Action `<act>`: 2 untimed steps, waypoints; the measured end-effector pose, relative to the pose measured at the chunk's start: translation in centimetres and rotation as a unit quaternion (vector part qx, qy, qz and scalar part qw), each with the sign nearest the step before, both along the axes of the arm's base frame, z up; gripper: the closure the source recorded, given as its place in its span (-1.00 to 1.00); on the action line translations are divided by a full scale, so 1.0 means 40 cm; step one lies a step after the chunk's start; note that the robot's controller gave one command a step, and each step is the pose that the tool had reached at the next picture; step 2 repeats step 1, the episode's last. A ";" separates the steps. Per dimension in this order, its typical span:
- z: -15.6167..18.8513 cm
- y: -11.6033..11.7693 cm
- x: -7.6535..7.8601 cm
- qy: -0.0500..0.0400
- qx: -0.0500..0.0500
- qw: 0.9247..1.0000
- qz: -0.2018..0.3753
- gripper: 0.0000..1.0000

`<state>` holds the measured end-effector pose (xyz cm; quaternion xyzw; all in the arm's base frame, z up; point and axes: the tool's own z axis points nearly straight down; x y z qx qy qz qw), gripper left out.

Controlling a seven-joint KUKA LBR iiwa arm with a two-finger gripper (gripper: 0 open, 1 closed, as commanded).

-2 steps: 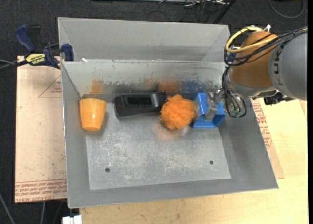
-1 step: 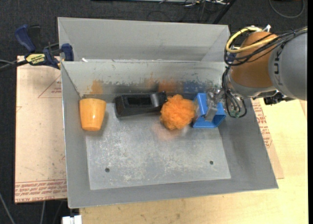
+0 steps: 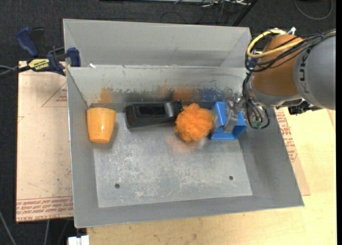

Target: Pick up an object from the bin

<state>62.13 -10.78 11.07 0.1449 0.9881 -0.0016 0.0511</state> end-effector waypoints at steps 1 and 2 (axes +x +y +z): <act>0.000 0.000 0.000 0.000 0.000 1.000 0.000 1.00; 0.000 0.000 0.000 0.000 0.000 1.000 0.000 1.00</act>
Offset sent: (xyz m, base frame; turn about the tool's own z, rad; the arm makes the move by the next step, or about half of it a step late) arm 0.0000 0.0000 0.0000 0.0000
